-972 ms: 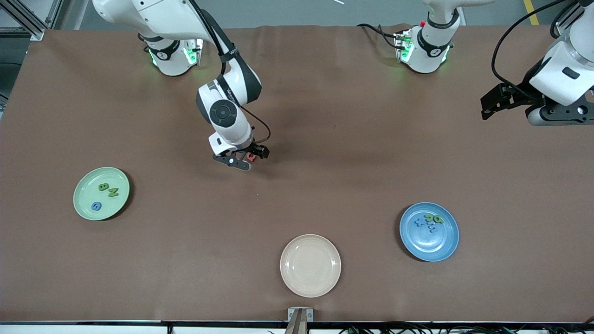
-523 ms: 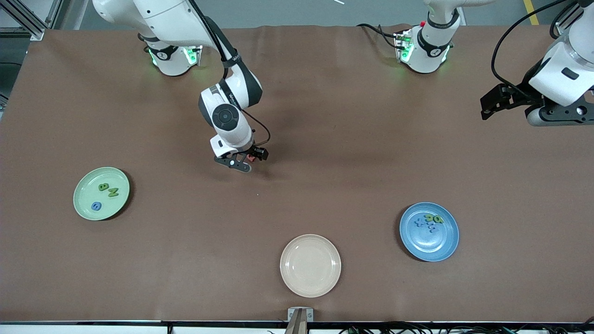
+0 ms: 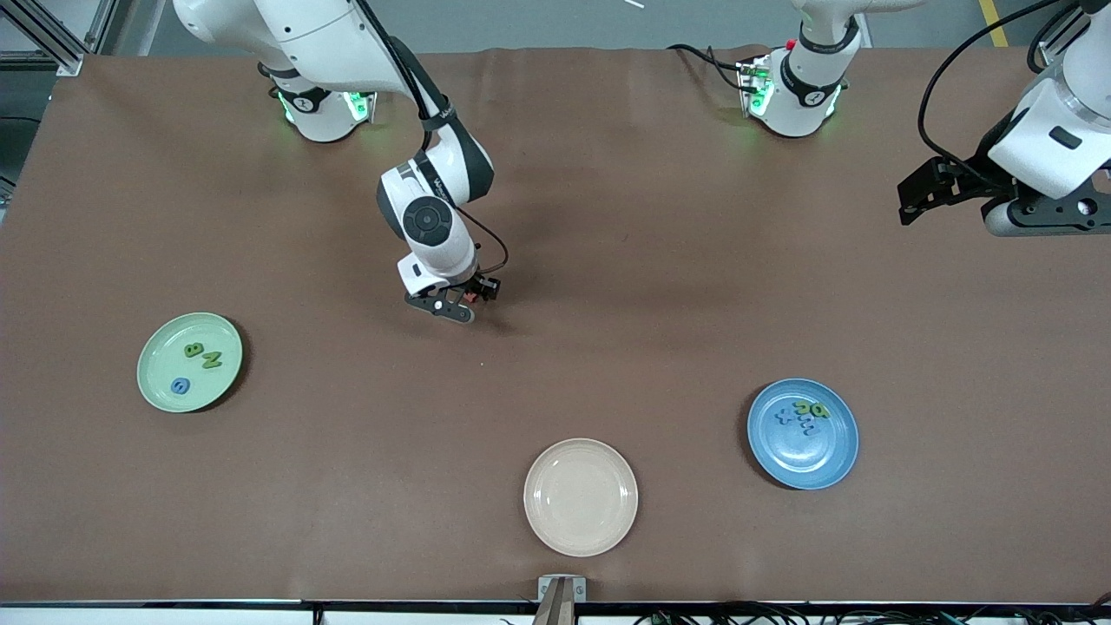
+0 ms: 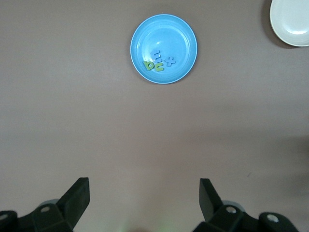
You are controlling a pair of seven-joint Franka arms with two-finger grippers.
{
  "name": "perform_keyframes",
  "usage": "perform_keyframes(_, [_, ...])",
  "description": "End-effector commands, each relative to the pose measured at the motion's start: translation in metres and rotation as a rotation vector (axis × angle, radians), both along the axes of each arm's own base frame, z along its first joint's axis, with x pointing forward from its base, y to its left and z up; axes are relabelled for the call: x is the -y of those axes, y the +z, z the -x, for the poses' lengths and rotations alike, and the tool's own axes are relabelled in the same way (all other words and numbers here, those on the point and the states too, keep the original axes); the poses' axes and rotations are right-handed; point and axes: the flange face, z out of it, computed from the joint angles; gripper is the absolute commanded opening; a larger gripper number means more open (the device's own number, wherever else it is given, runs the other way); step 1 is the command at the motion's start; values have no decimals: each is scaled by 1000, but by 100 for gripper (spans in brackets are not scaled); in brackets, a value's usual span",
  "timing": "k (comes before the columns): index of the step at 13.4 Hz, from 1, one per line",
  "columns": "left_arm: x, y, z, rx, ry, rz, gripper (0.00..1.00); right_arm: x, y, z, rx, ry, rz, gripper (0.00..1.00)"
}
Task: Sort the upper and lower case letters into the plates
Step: 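Lower the right gripper and grasp the red O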
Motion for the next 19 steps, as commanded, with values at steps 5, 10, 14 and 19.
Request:
perform_keyframes(5, [0, 3, 2, 12, 4, 17, 100, -2, 4, 1, 12, -20, -12, 37])
perform_keyframes(10, [0, 3, 2, 10, 4, 17, 100, -1, 14, -8, 14, -19, -20, 18])
perform_keyframes(14, [0, 3, 2, 10, 4, 17, 100, 35, 114, -35, -113, -13, 39, 18])
perform_keyframes(19, [-2, -4, -1, -2, 6, 15, 100, 201, 188, -84, -145, 204, -43, 18])
